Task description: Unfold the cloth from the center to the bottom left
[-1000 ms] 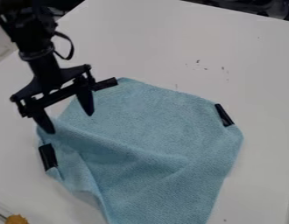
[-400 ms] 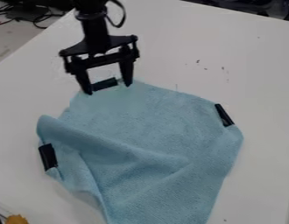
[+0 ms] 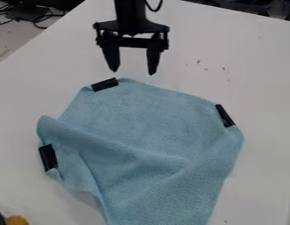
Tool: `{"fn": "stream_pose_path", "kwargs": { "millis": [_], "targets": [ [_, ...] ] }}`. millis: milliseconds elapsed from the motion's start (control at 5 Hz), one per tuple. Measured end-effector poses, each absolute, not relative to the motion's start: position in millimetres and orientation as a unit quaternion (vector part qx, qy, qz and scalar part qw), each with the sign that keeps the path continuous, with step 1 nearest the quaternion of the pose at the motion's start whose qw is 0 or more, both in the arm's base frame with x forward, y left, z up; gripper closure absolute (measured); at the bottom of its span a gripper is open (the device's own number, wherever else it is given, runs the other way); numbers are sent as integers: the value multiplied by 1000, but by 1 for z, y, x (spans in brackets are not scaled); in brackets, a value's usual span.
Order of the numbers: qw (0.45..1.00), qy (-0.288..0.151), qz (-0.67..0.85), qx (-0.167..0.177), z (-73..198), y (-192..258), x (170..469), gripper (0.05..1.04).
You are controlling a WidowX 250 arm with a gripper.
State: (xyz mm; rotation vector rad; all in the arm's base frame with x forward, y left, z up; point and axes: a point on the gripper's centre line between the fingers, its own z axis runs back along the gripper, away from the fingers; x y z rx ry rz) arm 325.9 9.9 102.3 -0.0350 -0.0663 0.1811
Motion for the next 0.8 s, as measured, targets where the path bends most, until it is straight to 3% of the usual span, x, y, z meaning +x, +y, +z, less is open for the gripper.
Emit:
{"fn": "stream_pose_path", "kwargs": {
  "millis": [200,600,800],
  "targets": [
    [999,-31,16,-20,100,-3,317,83],
    [997,-49,54,-18,122,-39,271,83],
    [996,-58,64,-14,127,-47,268,83]
  ]
}}
